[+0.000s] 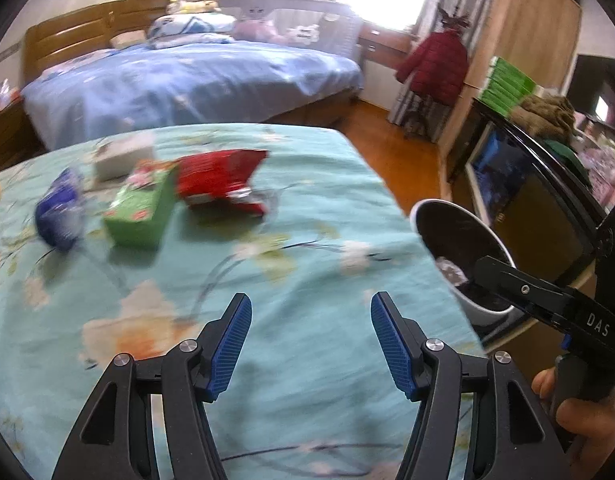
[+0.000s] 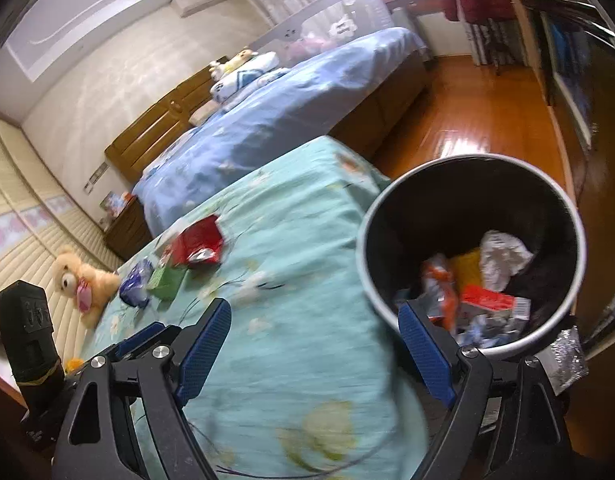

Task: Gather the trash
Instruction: 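Move both tools back toward the green carton and red chip bag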

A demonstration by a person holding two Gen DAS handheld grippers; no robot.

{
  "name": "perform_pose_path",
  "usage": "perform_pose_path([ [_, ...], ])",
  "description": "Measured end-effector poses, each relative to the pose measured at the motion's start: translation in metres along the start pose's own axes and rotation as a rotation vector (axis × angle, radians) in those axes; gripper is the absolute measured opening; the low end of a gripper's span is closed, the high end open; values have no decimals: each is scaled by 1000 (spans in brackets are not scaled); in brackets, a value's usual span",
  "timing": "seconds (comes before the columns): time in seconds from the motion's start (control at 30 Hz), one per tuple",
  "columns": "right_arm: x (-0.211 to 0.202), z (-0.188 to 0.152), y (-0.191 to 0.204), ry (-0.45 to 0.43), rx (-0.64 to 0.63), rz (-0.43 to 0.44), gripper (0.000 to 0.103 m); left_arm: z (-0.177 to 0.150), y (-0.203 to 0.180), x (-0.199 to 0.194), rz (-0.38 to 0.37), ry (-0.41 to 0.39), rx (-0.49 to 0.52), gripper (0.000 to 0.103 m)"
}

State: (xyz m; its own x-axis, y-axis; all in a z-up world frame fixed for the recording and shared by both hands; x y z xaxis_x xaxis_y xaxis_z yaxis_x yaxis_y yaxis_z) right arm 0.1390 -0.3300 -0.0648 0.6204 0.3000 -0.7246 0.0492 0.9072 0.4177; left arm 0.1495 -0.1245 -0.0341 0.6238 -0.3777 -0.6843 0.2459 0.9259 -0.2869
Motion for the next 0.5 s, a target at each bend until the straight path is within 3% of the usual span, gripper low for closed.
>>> perform_pose_path([
  [0.5, 42, -17, 68, 57, -109, 75, 87, -16, 67, -46, 108, -33, -116, 62],
])
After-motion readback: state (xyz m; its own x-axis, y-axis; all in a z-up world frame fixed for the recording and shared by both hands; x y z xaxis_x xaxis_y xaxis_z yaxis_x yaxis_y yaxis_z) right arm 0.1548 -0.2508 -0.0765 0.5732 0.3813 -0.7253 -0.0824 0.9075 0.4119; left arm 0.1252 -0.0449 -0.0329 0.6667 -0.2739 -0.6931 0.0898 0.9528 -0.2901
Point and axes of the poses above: each gripper's, at about its wrist camera, not at the fingertips, and x roughly the way its jaws point, y to its left, z to its top, the point moved 1 cm from there along x, roughly the way its jaws point, and after that the axes turned 4 degrees about -z, right-handed, at the moved point
